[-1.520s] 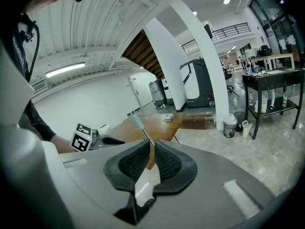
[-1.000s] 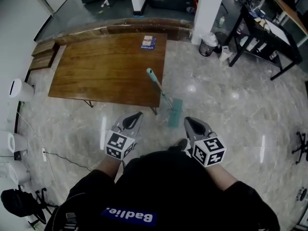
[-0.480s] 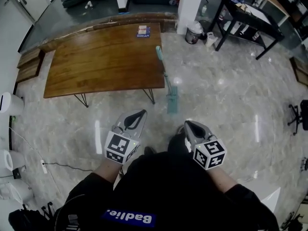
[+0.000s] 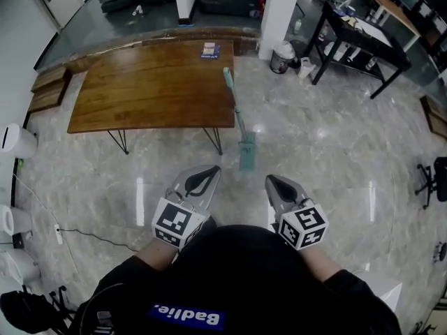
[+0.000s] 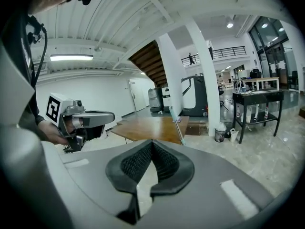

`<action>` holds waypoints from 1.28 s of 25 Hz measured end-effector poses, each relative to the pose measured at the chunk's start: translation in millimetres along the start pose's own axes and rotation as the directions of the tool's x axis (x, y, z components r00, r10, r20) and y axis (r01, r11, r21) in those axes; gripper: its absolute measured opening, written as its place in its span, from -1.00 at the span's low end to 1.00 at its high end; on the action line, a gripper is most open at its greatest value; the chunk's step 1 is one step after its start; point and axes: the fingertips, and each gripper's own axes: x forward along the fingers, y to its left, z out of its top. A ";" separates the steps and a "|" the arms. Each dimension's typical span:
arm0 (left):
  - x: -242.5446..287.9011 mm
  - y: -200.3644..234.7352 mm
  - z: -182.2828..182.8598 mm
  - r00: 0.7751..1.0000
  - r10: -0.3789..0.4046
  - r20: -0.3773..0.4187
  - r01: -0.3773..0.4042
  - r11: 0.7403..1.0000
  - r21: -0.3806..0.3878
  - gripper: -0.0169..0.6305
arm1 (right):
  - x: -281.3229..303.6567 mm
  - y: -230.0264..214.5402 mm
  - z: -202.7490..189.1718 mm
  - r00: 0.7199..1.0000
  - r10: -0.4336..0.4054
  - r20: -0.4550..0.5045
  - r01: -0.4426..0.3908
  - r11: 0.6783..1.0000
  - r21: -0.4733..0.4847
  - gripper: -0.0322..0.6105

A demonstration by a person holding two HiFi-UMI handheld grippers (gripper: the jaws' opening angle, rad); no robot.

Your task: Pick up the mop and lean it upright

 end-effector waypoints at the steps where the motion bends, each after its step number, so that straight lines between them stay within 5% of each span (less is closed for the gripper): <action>1: 0.1 -9.0 3.3 1.000 0.004 0.008 -0.003 1.000 -0.012 -0.89 | -6.2 -2.5 1.1 1.000 0.012 0.005 -0.012 1.000 0.000 -0.89; 16: 34.9 -149.6 21.2 0.999 0.033 -0.006 -0.033 0.998 -0.062 -0.89 | -107.6 -35.7 -8.3 0.986 0.111 0.128 -0.105 0.993 -0.056 -0.89; 32: 8.0 -169.3 30.9 0.994 -0.090 0.066 0.092 0.995 -0.036 -0.89 | -123.3 16.8 14.4 0.974 0.120 0.190 -0.094 0.985 -0.144 -0.89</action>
